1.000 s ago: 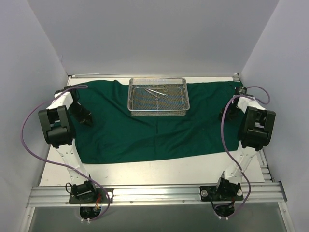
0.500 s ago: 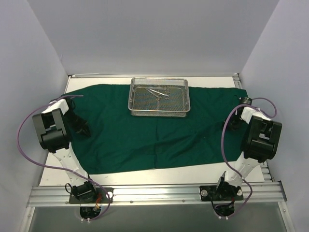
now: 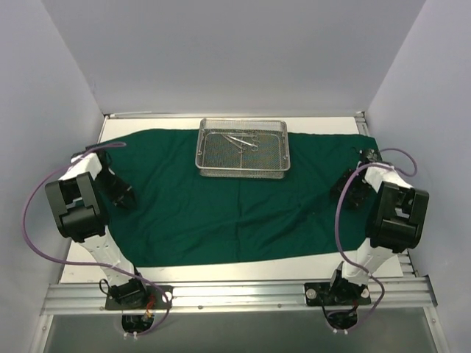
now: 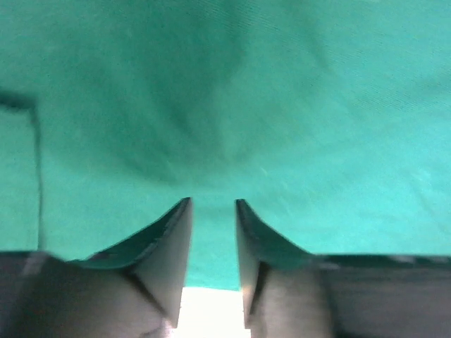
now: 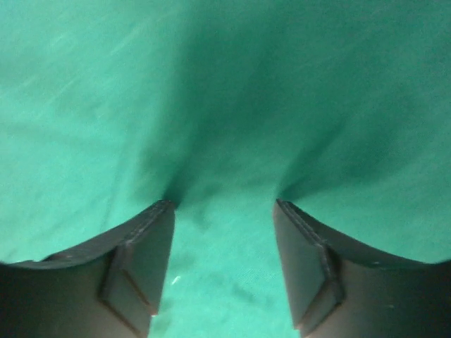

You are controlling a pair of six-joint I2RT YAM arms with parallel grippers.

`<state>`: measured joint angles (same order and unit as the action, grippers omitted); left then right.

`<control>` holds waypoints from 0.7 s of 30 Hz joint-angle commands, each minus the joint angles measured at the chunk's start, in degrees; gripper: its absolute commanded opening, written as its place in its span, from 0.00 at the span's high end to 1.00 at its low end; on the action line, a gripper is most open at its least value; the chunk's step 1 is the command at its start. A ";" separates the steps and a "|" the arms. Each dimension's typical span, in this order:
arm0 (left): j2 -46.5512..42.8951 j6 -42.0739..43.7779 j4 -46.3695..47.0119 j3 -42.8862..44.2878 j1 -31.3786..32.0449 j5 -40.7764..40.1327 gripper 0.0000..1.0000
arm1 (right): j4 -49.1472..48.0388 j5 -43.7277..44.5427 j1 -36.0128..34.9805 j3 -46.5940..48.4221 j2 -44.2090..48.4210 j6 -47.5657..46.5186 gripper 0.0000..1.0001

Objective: Open and lay out the surgical kit
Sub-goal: Smooth out the surgical kit at the center of the board.

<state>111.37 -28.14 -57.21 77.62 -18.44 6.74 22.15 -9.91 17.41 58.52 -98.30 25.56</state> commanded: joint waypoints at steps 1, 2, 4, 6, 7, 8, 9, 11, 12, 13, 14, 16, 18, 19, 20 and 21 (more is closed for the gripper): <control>-9.22 1.16 3.85 1.03 -0.11 -0.94 0.58 | 6.93 2.17 -4.13 6.49 3.46 -0.95 0.41; -9.85 1.07 4.03 1.65 -0.11 -0.94 0.57 | 7.29 3.05 -5.88 7.91 3.82 -0.60 0.35; -10.73 1.07 5.08 3.40 -0.11 0.10 0.52 | 7.47 3.49 -6.77 10.11 3.56 0.36 0.31; -9.78 1.16 6.94 5.24 -0.19 1.07 0.50 | 6.85 4.11 -6.69 12.57 1.02 0.54 0.30; -7.16 1.33 6.07 6.39 -0.11 1.69 0.50 | 7.20 5.07 -6.69 13.63 -0.39 0.02 0.31; -5.74 1.86 5.45 7.70 -0.02 2.22 0.51 | 7.73 6.73 -6.51 15.03 -2.57 -0.16 0.34; -4.25 2.12 5.27 8.67 0.07 2.83 0.52 | 7.82 7.10 -6.16 15.22 -3.47 -0.25 0.36; -0.99 2.30 5.27 10.61 0.16 4.41 0.58 | 7.56 7.36 -5.02 14.17 -3.65 -0.08 0.44; -0.20 2.21 5.44 10.97 0.16 4.85 0.59 | 7.12 7.54 -3.62 11.99 -3.04 0.19 0.50; 0.77 2.13 6.31 11.32 0.16 5.64 0.61 | 6.94 7.54 -2.91 10.75 -2.51 0.36 0.54; 1.12 1.95 6.67 11.41 0.24 6.78 0.63 | 6.77 7.63 -2.21 9.52 -0.94 0.89 0.62; 2.52 1.07 7.72 11.50 0.24 7.58 0.63 | 5.72 6.67 -0.46 5.13 0.82 1.16 0.66; 3.85 0.55 7.90 11.76 0.24 8.20 0.64 | 3.27 6.49 0.60 2.40 1.27 1.42 0.83; 5.07 0.46 8.34 11.76 0.24 8.55 0.64 | 2.55 7.01 0.87 0.99 0.75 1.25 0.89; 5.52 0.37 8.52 11.76 0.24 8.64 0.65 | 2.11 7.45 1.05 0.63 -0.91 1.24 1.00; 6.04 0.11 8.78 11.76 0.24 8.72 0.65 | 1.67 7.71 1.05 0.54 -1.88 0.90 1.00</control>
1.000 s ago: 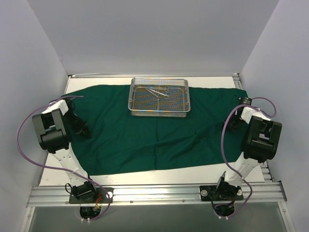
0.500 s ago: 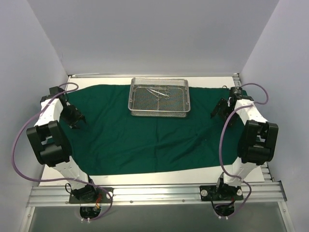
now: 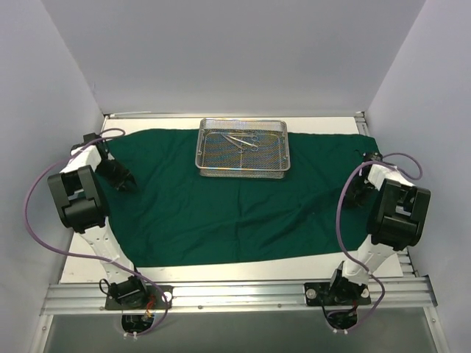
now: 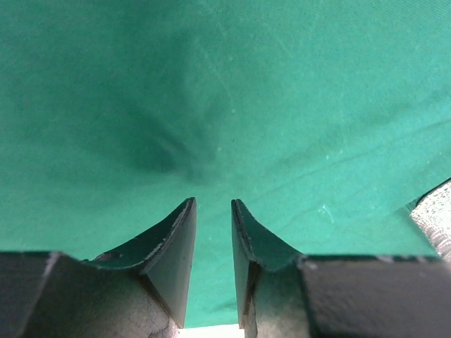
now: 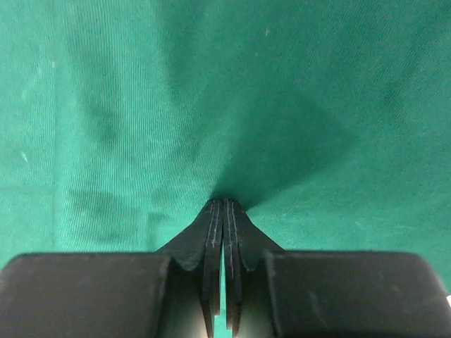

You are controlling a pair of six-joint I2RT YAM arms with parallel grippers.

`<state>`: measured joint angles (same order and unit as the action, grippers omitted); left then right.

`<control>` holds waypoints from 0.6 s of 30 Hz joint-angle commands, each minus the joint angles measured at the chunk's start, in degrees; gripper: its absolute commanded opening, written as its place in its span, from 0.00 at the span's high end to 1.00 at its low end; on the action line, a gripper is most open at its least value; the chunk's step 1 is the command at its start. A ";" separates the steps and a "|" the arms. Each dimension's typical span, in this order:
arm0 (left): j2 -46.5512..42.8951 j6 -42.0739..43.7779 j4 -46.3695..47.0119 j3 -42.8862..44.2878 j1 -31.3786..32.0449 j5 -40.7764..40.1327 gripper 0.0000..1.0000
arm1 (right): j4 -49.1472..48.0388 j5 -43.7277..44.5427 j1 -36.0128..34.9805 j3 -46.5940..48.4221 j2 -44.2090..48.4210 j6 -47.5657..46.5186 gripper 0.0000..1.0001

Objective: Open and lay out the surgical kit
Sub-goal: Smooth out the surgical kit at the center of the board.

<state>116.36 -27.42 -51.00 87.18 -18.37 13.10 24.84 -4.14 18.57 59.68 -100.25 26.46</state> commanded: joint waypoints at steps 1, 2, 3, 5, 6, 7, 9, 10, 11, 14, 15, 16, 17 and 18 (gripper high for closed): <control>1.94 -0.62 3.01 2.12 0.18 2.71 0.65 | -1.11 2.29 -0.02 -0.97 -0.56 -0.09 1.00; 2.29 -0.70 3.19 2.21 0.09 2.80 0.65 | -0.76 3.51 0.24 -1.14 -1.35 -0.26 1.00; 2.56 -0.71 3.28 2.30 0.09 2.80 0.65 | -0.50 3.96 0.68 -1.58 -1.62 0.17 1.00; 3.70 -0.71 2.75 2.47 -0.09 2.63 0.66 | 1.51 5.79 3.21 -3.51 -1.97 0.78 1.00; 4.05 -0.88 2.58 2.47 -0.17 2.28 0.66 | 2.66 6.59 4.10 -4.04 -2.14 1.31 1.00; 4.32 -0.97 2.49 2.39 -0.52 1.93 0.66 | 3.80 7.30 4.89 -4.65 -1.97 2.45 1.00; 4.76 -1.23 2.23 1.95 -0.88 1.75 0.66 | 7.14 8.88 6.48 -6.85 0.04 3.33 1.00; 4.76 -1.32 2.05 1.77 -1.31 1.58 0.66 | 8.20 9.32 6.83 -7.55 2.92 4.64 1.00; 4.84 -1.41 2.05 1.59 -1.49 1.49 0.66 | 10.21 9.59 6.92 -8.87 4.52 5.35 1.00; 4.67 -1.76 2.31 0.72 -1.84 2.27 0.66 | 13.73 7.84 7.10 -9.76 10.57 8.42 1.00; 4.41 -1.76 2.57 0.71 -1.76 2.54 0.66 | 14.18 5.75 7.10 -9.06 11.56 8.26 1.00; 4.06 -1.76 2.66 0.71 -1.76 2.98 0.66 | 14.18 4.77 7.10 -8.10 12.26 7.74 1.00; 3.45 -1.76 2.92 0.63 -1.58 3.50 0.66 | 13.92 2.49 6.92 -6.87 13.75 6.17 1.00; 2.74 -1.67 3.19 0.71 -1.32 3.60 0.65 | 13.66 1.25 6.49 -3.99 14.63 5.45 1.00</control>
<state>120.25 -29.19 -49.67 87.37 -19.57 15.75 34.11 -0.75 25.80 50.89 -90.17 32.51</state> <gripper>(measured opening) 0.346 0.026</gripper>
